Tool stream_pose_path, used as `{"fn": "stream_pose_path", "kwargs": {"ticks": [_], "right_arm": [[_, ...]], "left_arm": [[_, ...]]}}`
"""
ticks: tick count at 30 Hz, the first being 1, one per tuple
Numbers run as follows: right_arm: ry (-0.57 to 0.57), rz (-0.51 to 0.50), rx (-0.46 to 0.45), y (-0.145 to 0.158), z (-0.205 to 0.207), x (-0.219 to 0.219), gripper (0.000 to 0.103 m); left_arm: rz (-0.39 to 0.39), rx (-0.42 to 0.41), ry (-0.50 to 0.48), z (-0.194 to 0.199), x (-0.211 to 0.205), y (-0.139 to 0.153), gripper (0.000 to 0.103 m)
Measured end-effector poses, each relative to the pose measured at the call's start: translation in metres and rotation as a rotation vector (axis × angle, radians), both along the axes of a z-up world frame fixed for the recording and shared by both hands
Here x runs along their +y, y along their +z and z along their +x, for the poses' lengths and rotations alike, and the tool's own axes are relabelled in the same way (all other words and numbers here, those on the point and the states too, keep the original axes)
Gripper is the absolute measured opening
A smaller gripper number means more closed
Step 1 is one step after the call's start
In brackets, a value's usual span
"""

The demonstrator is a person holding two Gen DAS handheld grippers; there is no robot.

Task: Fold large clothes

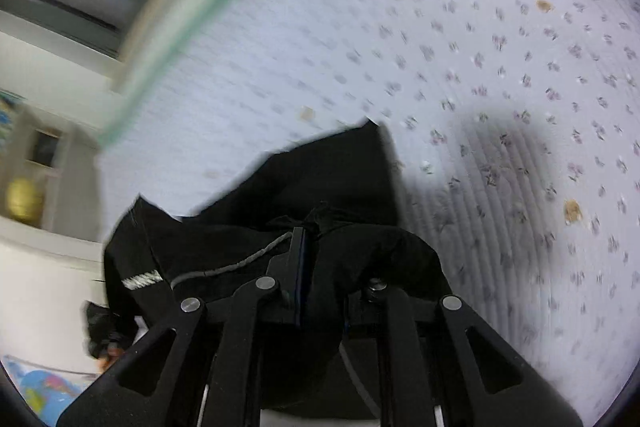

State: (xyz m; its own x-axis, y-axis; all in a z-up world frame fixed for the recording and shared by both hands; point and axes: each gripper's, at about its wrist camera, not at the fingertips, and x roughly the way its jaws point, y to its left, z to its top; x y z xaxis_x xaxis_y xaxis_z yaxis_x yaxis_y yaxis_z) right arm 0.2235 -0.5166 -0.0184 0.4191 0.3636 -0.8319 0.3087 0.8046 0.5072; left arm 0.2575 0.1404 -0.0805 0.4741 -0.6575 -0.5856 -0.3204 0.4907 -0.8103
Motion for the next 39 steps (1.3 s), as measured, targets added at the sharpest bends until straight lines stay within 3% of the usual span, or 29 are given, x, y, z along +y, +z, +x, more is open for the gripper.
{"fn": "stream_pose_path", "kwargs": {"ticks": [2,5,11,12,14,16,17,19,20,23,25,28,31,37,39], "right_arm": [[0.022,-0.057,0.066,-0.028,0.014,0.009,0.018],[0.024,-0.076,0.127,-0.065,0.026,0.018,0.018],[0.107,-0.135,0.12,-0.052,0.027,0.022,0.018],[0.114,-0.127,0.115,-0.047,0.024,0.019,0.018],[0.126,-0.095,0.098,-0.034,0.016,0.012,0.021],[0.138,-0.033,0.076,-0.016,0.0,0.004,0.028],[0.148,0.001,0.067,-0.01,-0.005,0.0,0.029],[0.185,0.085,0.044,0.009,-0.023,-0.01,0.046],[0.191,0.098,0.027,0.017,-0.03,-0.014,0.051],[0.18,0.002,-0.048,0.043,-0.051,-0.023,0.07],[0.172,-0.085,-0.075,0.048,-0.05,-0.025,0.074],[0.16,-0.105,-0.072,0.036,-0.034,-0.026,0.074],[0.189,-0.176,-0.072,0.021,-0.008,-0.019,0.074],[0.241,-0.204,-0.052,-0.016,0.038,-0.019,0.074],[0.255,-0.199,-0.042,-0.029,0.052,-0.02,0.074]], "left_arm": [[0.094,0.048,-0.043,0.014,-0.013,-0.021,0.02],[0.11,0.078,-0.046,0.025,-0.02,-0.041,0.021],[0.188,-0.023,-0.215,0.019,-0.018,-0.002,0.024],[0.186,-0.04,-0.241,0.016,-0.017,0.008,0.027],[0.189,-0.075,-0.295,0.006,-0.013,0.03,0.051],[0.212,-0.107,-0.331,-0.006,-0.008,0.051,0.067],[0.226,-0.122,-0.348,-0.014,-0.004,0.067,0.07],[0.243,-0.163,-0.368,-0.026,0.002,0.09,0.073],[0.265,-0.189,-0.376,-0.031,0.003,0.101,0.08],[0.409,-0.222,-0.391,-0.032,-0.003,0.113,0.083],[0.463,-0.22,-0.38,-0.019,-0.011,0.105,0.083],[0.507,-0.185,-0.357,0.009,-0.024,0.084,0.083],[0.534,-0.208,-0.396,0.037,-0.033,0.069,0.083],[0.469,-0.176,-0.471,0.082,-0.035,0.045,0.083],[0.406,-0.169,-0.48,0.091,-0.035,0.036,0.083]]}}
